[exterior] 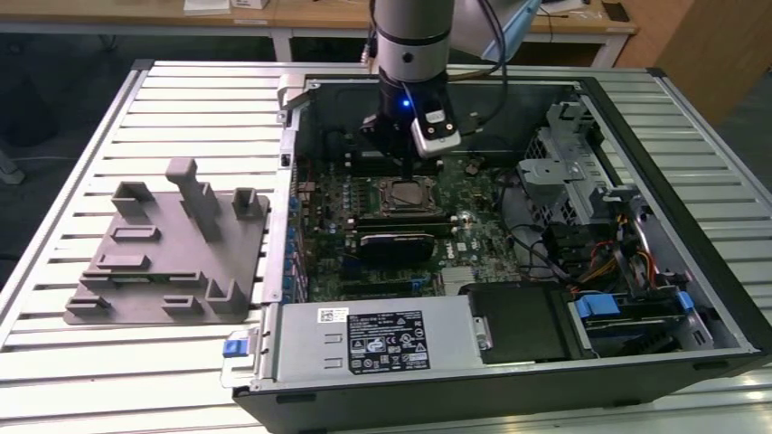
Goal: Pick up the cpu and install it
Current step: 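Install the second cpu locking lever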
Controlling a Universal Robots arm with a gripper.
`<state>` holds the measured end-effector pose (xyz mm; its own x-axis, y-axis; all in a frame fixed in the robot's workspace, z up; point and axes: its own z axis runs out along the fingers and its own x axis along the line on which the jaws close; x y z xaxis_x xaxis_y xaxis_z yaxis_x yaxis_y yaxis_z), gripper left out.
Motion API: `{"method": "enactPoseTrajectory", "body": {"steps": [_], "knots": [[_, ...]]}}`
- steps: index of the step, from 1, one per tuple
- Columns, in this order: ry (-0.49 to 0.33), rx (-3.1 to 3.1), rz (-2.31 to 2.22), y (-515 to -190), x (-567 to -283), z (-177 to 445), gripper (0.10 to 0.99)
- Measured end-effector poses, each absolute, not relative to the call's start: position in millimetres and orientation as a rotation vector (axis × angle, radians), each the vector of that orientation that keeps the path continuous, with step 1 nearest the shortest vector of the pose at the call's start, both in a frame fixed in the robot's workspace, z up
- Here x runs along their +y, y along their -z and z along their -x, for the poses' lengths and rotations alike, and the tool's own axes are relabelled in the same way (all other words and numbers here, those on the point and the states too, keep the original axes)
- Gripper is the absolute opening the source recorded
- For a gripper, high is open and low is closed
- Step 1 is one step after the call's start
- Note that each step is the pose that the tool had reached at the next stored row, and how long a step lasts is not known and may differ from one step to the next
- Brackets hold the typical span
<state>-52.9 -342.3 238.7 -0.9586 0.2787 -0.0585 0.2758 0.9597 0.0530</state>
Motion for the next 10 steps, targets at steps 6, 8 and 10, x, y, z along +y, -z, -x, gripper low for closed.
{"method": "enactPoseTrajectory", "body": {"steps": [6, 8, 10], "knots": [[-0.068, 3.045, -0.431, -239.9, -342.6, 52.9, 0.106], [-0.067, 3.045, -0.431, -239.9, -343.7, 52.9, 0.106], [-0.065, 3.045, -0.431, -239.9, -345.8, 52.9, 0.106]]}}
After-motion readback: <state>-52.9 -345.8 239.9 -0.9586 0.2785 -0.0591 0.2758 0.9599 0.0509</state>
